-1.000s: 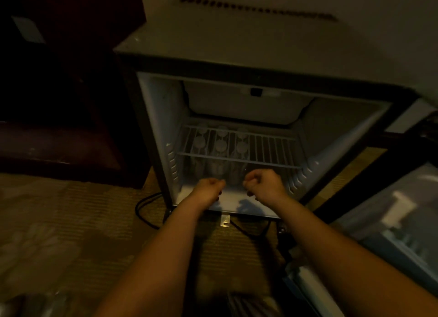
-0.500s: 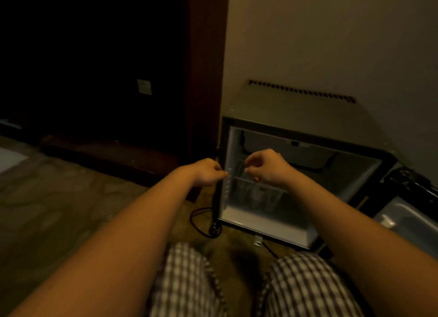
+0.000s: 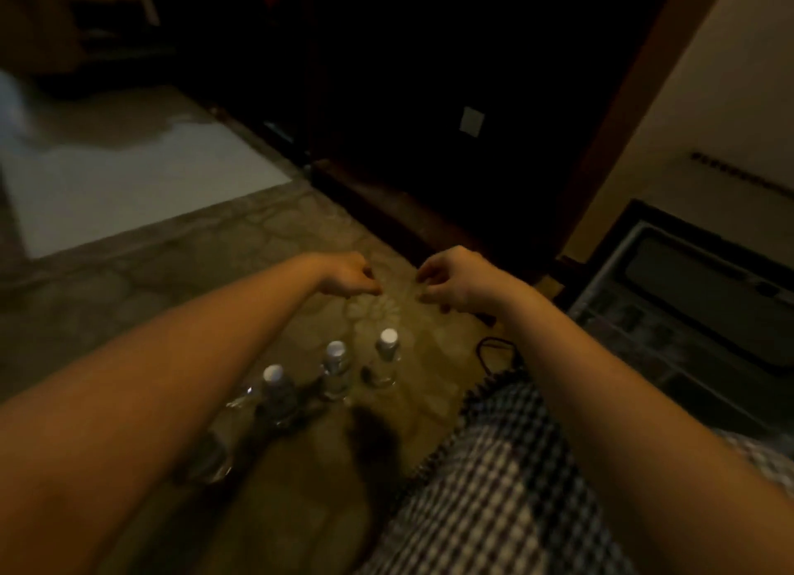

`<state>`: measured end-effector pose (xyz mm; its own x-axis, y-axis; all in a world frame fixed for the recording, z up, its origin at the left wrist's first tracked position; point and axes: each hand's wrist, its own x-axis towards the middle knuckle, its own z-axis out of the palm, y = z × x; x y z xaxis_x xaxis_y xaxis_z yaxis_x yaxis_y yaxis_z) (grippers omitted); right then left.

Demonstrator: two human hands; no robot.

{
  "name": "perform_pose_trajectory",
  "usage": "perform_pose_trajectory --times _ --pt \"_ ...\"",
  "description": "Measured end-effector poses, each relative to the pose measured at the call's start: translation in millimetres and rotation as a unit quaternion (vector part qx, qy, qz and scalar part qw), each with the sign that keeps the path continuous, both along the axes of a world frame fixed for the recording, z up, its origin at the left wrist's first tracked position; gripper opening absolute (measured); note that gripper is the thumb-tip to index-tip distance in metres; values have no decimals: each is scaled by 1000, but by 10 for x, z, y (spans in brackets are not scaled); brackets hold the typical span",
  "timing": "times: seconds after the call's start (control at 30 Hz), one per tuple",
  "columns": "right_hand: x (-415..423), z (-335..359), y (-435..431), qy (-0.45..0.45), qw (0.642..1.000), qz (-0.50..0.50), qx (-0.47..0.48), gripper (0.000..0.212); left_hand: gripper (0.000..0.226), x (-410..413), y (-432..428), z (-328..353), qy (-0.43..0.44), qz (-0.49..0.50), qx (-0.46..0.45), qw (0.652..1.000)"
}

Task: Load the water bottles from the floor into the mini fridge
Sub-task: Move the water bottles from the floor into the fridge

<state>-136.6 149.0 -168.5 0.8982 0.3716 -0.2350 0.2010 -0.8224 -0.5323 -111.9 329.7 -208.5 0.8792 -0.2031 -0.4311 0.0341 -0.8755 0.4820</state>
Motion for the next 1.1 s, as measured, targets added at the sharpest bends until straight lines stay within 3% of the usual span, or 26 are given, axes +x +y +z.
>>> perform_pose_trajectory --times 0.17,0.3,0.4,0.67,0.83,1.1 --pt "-93 -615 647 110 993 20 21 31 35 -412 542 -501 57 32 6 998" --pt "-142 -1122 906 112 994 10 9 39 31 -663 770 -978 115 88 -28 989" --pt "-133 -1391 1003 108 994 4 -12 41 44 -784 796 -1240 158 146 -83 973" --pt "151 -1915 1180 116 992 -40 -14 40 44 -551 593 -1694 138 197 -150 959" --pt "286 -2200 1302 105 993 -50 -24 30 75 -370 477 -1961 130 189 -187 955" --pt "434 -2471 1410 125 987 -76 -73 36 88 -314 543 -2313 132 214 -244 937"
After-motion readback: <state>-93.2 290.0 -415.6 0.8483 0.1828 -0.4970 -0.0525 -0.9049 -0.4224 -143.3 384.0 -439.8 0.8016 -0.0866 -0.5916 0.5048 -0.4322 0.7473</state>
